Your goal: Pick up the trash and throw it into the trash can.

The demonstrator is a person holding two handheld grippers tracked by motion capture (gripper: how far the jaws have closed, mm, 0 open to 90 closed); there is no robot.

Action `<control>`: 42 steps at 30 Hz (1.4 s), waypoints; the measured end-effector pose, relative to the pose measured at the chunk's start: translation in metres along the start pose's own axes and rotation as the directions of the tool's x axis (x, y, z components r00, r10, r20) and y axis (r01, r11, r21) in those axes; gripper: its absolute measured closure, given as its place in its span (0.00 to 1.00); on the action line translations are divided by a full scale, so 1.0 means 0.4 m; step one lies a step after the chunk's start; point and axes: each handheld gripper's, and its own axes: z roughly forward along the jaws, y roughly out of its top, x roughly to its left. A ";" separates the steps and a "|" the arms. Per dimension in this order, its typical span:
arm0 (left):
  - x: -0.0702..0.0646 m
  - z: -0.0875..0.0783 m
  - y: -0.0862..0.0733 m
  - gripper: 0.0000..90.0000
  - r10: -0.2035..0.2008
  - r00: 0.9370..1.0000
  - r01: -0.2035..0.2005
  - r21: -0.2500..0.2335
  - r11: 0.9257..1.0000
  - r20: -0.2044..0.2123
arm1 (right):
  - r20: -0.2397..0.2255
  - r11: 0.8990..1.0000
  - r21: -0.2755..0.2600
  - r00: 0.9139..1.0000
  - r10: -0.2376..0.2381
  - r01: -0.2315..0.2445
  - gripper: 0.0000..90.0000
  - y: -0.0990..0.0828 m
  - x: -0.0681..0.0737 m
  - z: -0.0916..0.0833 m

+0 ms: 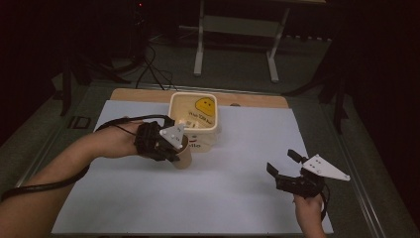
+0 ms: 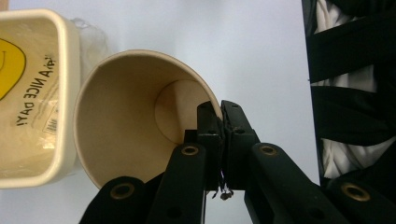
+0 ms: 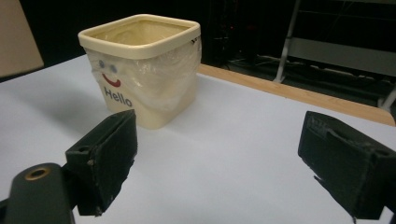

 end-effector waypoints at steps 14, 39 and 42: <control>0.033 -0.062 0.045 0.99 0.028 0.999 -0.028 0.010 1.000 -0.037 | 0.000 1.000 -0.007 1.000 0.000 0.000 0.13 -0.001 -0.002 0.002; 0.113 -0.109 0.105 0.99 0.030 0.996 -0.028 0.023 0.999 -0.088 | 0.000 1.000 -0.012 1.000 0.002 -0.002 0.13 -0.001 -0.003 -0.002; 0.129 -0.111 0.110 0.99 0.024 0.995 -0.022 0.021 1.000 -0.092 | 0.001 1.000 -0.014 1.000 0.000 0.000 0.13 -0.002 -0.004 -0.002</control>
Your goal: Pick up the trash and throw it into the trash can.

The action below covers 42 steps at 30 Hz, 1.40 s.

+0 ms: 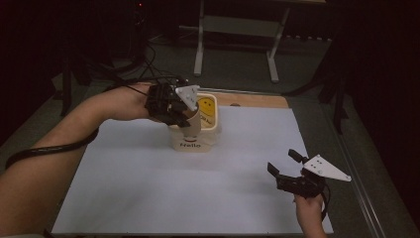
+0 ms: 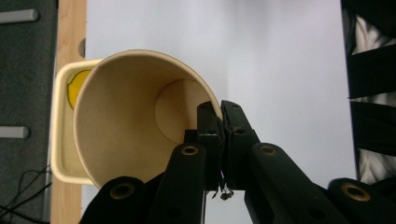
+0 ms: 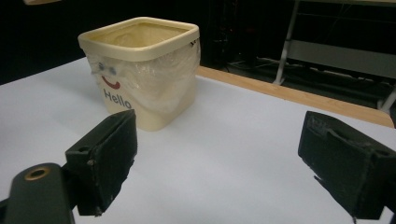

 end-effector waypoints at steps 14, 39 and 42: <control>0.089 0.017 0.028 0.99 -0.037 0.999 0.038 0.033 0.999 -0.017 | -0.002 1.000 0.007 1.000 0.000 0.000 0.13 -0.002 -0.001 0.001; 0.205 0.081 0.015 0.59 -0.167 0.981 0.173 0.060 0.983 -0.098 | -0.015 1.000 0.003 1.000 -0.001 0.001 0.13 0.000 -0.003 -0.002; 0.197 0.073 0.012 0.54 -0.183 0.979 0.188 0.046 0.981 -0.093 | -0.015 1.000 0.001 1.000 0.003 -0.003 0.13 0.000 -0.004 -0.003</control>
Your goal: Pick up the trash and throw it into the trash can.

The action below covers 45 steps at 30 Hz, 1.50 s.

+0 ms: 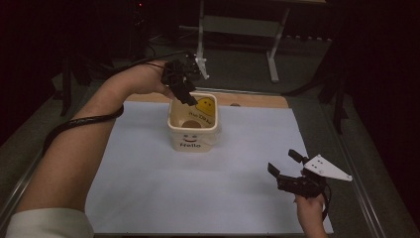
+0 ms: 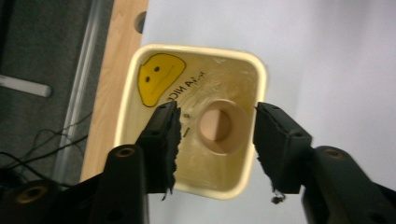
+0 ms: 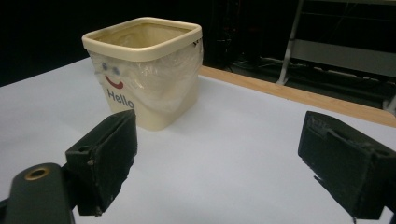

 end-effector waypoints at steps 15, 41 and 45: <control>-0.044 -0.041 -0.069 0.38 -0.062 0.996 0.065 -0.053 0.996 0.062 | -0.004 1.000 -0.002 1.000 -0.003 0.003 0.13 0.004 0.006 0.002; -0.196 -0.099 -0.278 0.17 -0.126 0.991 0.133 -0.212 0.968 0.042 | -0.015 1.000 0.006 1.000 -0.002 0.002 0.13 0.005 0.017 0.010; -0.215 -0.101 -0.304 0.17 -0.131 0.990 0.140 -0.222 0.965 0.052 | -0.016 1.000 0.005 1.000 -0.002 0.002 0.13 0.005 0.017 0.011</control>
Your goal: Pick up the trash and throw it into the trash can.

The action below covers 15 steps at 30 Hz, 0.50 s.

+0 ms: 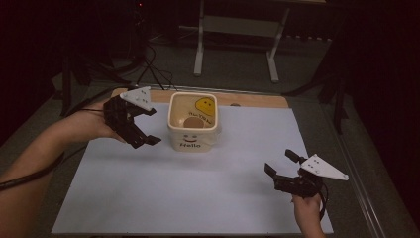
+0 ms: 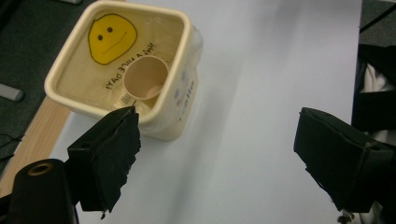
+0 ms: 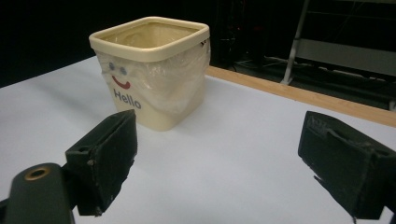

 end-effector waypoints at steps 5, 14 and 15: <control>-0.029 0.003 -0.031 0.11 0.017 1.000 -0.017 -0.004 1.000 0.014 | 0.007 1.000 -0.002 1.000 0.003 -0.003 0.13 0.000 0.000 -0.001; -0.080 0.040 -0.098 0.02 0.027 0.999 -0.027 -0.008 1.000 0.029 | 0.004 1.000 0.001 1.000 0.007 -0.007 0.13 0.000 0.001 -0.002; -0.085 0.045 -0.105 0.02 0.023 0.999 -0.023 -0.012 1.000 0.033 | 0.005 1.000 0.001 1.000 0.009 -0.009 0.13 0.000 0.001 -0.002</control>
